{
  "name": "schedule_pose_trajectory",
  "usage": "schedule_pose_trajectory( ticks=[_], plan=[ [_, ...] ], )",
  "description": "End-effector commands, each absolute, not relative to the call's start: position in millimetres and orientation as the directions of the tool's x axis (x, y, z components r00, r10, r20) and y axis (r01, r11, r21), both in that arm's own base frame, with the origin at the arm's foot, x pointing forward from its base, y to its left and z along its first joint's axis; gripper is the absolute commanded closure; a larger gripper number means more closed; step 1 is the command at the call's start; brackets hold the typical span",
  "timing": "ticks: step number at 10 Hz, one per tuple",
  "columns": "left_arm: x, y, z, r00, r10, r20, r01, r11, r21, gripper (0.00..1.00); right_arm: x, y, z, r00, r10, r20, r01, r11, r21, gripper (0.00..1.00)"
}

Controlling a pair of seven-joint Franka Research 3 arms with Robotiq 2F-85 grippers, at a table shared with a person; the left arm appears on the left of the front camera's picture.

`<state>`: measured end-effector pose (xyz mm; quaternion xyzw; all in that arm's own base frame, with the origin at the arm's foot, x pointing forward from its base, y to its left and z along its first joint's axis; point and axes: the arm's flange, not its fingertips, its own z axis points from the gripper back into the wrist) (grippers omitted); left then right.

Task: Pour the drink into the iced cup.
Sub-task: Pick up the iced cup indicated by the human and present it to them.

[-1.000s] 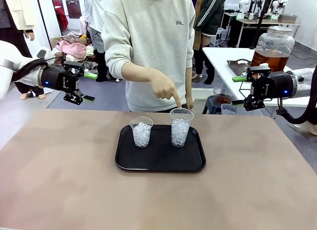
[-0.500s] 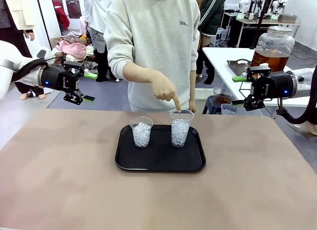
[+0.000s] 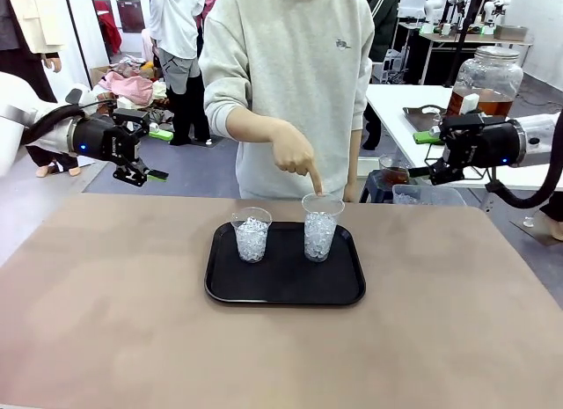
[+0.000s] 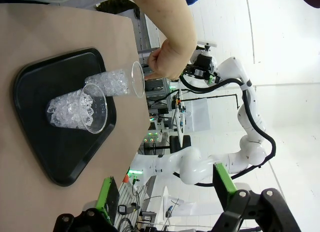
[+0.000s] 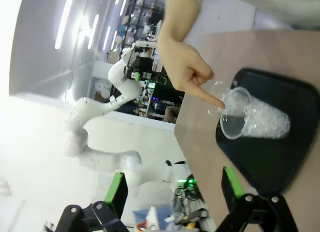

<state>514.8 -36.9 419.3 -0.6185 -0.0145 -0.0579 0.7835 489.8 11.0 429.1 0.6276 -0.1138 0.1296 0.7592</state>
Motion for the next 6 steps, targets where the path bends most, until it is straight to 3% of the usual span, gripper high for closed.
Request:
schedule_pose_trajectory(
  ticks=[1, 3, 5, 6],
  plan=[
    [512, -38, 422, 0.993, -0.066, 0.097, 0.110, 0.220, -0.969, 0.00, 508, 13, 415, 0.843, 0.152, 0.516, -0.533, 0.105, 0.839, 0.00],
    [512, -38, 422, 0.993, -0.066, 0.097, 0.110, 0.220, -0.969, 0.00, 519, 18, 410, 0.799, 0.207, 0.564, -0.590, 0.089, 0.803, 0.00],
    [512, -38, 422, 0.993, -0.066, 0.097, 0.110, 0.220, -0.969, 0.00, 517, 15, 411, 0.839, 0.229, 0.493, -0.530, 0.140, 0.836, 0.00],
    [512, -38, 422, 0.993, -0.066, 0.097, 0.110, 0.220, -0.969, 0.00, 515, 22, 407, 0.815, 0.190, 0.548, -0.572, 0.106, 0.814, 0.00]
  ],
)
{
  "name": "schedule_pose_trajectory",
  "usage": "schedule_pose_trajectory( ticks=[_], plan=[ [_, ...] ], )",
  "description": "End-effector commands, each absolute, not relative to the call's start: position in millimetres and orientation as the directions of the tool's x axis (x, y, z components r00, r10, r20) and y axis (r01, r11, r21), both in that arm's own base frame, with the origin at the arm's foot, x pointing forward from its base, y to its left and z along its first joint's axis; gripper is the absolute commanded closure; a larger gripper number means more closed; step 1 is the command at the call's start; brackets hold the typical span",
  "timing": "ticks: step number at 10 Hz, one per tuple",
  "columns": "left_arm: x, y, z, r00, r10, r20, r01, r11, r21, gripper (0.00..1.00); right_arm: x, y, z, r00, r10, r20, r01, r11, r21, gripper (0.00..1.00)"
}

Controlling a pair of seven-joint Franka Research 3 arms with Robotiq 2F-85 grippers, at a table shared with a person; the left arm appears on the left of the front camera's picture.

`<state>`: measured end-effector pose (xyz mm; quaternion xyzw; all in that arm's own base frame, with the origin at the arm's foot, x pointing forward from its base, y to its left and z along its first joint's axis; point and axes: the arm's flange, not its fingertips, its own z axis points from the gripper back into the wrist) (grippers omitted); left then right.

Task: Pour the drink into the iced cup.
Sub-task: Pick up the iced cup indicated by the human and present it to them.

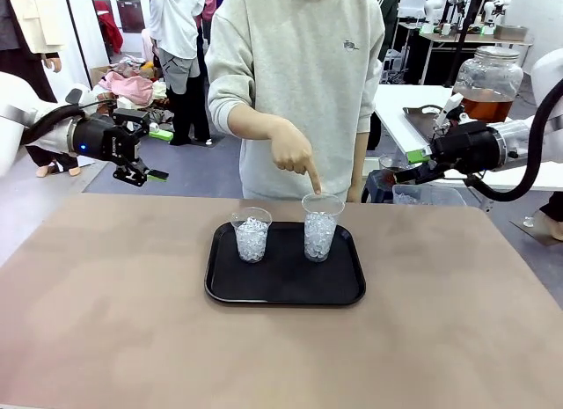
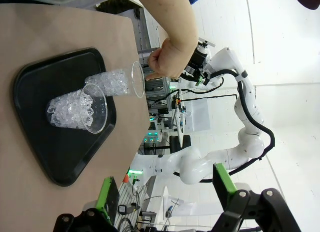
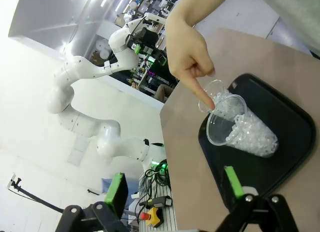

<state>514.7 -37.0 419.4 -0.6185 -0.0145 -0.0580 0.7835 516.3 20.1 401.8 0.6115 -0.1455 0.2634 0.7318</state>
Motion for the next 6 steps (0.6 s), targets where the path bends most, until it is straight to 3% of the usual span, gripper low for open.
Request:
schedule_pose_trajectory(
  ticks=[1, 4, 6],
  plan=[
    [512, -38, 422, 0.993, -0.066, 0.097, 0.110, 0.220, -0.969, 0.00, 515, 22, 407, 0.815, 0.190, 0.548, -0.572, 0.106, 0.814, 0.00],
    [512, -38, 422, 0.993, -0.066, 0.097, 0.110, 0.220, -0.969, 0.00, 517, 20, 403, 0.819, 0.201, 0.538, -0.564, 0.111, 0.818, 0.00],
    [512, -38, 422, 0.993, -0.066, 0.097, 0.110, 0.220, -0.969, 0.00, 521, 31, 392, 0.647, 0.204, 0.735, -0.758, 0.066, 0.649, 0.00]
  ],
)
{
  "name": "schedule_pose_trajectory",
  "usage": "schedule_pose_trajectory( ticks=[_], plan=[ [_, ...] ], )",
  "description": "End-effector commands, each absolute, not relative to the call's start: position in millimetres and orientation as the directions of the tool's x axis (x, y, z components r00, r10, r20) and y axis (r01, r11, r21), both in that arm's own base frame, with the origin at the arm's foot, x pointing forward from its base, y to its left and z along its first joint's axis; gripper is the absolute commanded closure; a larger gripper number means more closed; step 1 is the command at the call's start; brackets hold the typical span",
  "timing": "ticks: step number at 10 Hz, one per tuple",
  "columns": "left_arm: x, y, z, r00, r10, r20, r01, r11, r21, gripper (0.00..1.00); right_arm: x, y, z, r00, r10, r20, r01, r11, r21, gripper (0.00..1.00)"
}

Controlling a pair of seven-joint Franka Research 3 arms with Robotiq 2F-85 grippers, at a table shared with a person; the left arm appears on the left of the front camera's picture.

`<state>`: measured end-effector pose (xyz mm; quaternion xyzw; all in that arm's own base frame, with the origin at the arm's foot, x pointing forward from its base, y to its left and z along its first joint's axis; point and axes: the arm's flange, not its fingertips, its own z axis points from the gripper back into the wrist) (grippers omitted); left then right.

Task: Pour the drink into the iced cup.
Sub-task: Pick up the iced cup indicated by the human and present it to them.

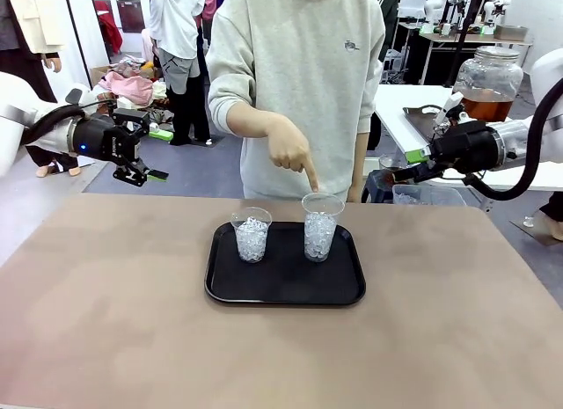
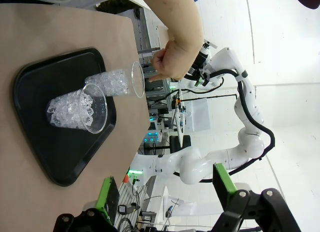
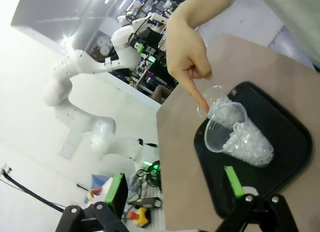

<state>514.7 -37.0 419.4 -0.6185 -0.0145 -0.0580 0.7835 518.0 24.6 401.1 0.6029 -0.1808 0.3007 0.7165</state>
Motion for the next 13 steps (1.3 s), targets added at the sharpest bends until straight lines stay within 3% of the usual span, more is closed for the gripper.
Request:
schedule_pose_trajectory(
  ticks=[1, 4, 8, 13],
  plan=[
    [512, -38, 422, 0.993, -0.066, 0.097, 0.110, 0.220, -0.969, 0.00, 525, 33, 381, 0.599, 0.205, 0.774, -0.797, 0.056, 0.601, 0.00],
    [512, -38, 422, 0.993, -0.066, 0.097, 0.110, 0.220, -0.969, 0.00, 527, 42, 347, 0.405, 0.170, 0.898, -0.914, 0.051, 0.402, 0.00],
    [512, -38, 422, 0.993, -0.066, 0.097, 0.110, 0.220, -0.969, 0.00, 510, 53, 315, 0.191, 0.101, 0.976, -0.971, 0.165, 0.173, 0.00],
    [512, -38, 422, 0.993, -0.066, 0.097, 0.110, 0.220, -0.969, 0.00, 511, 47, 305, 0.206, 0.110, 0.972, -0.972, 0.138, 0.191, 0.00]
  ],
)
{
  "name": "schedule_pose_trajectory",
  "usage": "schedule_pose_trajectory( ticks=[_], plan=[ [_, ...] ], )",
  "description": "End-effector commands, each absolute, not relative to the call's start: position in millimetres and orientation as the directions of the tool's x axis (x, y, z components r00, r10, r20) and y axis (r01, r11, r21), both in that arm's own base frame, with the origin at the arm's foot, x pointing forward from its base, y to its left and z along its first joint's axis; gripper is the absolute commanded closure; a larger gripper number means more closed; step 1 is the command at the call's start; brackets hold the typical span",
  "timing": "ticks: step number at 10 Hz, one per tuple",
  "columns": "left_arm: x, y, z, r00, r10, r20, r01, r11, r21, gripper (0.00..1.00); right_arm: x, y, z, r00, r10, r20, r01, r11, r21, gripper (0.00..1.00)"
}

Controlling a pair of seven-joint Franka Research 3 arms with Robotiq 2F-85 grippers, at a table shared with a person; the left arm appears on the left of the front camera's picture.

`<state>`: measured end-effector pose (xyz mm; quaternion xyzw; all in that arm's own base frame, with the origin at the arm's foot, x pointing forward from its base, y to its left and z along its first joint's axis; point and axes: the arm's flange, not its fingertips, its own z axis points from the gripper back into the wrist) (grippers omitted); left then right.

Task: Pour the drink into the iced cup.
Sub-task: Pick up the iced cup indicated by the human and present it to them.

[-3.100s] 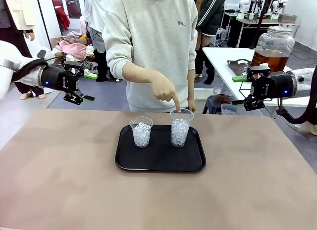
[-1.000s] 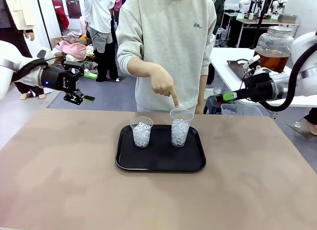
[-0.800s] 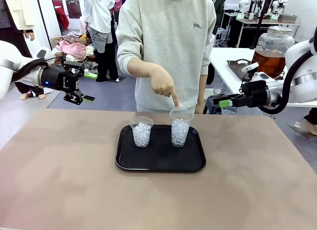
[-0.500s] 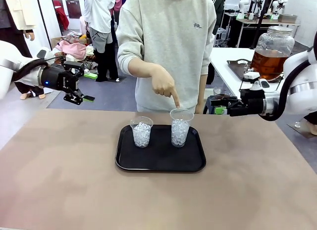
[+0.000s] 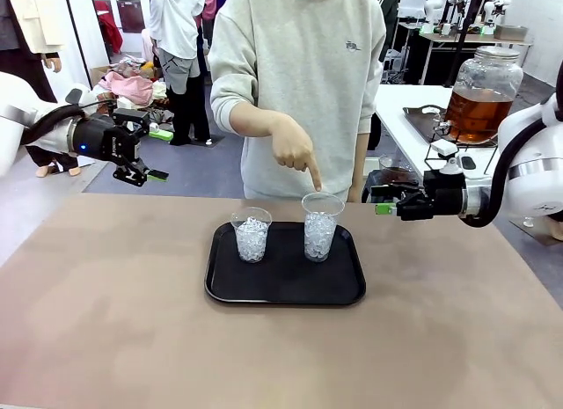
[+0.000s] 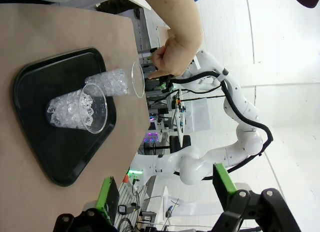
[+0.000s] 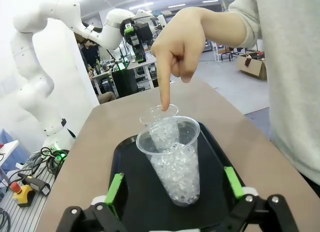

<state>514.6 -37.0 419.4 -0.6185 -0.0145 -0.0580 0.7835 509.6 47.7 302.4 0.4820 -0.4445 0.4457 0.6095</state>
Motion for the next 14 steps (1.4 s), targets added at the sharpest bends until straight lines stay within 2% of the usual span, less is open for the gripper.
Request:
schedule_pose_trajectory(
  ticks=[1, 4, 6, 10, 12, 14],
  plan=[
    [512, -38, 422, 0.993, -0.066, 0.097, 0.110, 0.220, -0.969, 0.00, 511, 47, 305, 0.206, 0.110, 0.972, -0.972, 0.138, 0.191, 0.00],
    [512, -38, 422, 0.993, -0.066, 0.097, 0.110, 0.220, -0.969, 0.00, 510, 47, 303, 0.207, 0.115, 0.972, -0.972, 0.139, 0.191, 0.00],
    [512, -38, 422, 0.993, -0.066, 0.097, 0.110, 0.220, -0.969, 0.00, 513, 60, 283, 0.104, 0.107, 0.989, -0.993, 0.073, 0.097, 0.00],
    [512, -38, 422, 0.993, -0.066, 0.097, 0.110, 0.220, -0.969, 0.00, 512, 73, 249, 0.041, 0.048, 0.998, -0.999, 0.014, 0.040, 0.00],
    [512, -38, 422, 0.993, -0.066, 0.097, 0.110, 0.220, -0.969, 0.00, 511, 80, 237, -0.019, 0.076, 0.997, -0.998, 0.051, -0.023, 0.00],
    [512, -38, 422, 0.993, -0.066, 0.097, 0.110, 0.220, -0.969, 0.00, 513, 86, 229, 0.002, 0.065, 0.998, -0.999, 0.052, -0.001, 0.00]
  ],
)
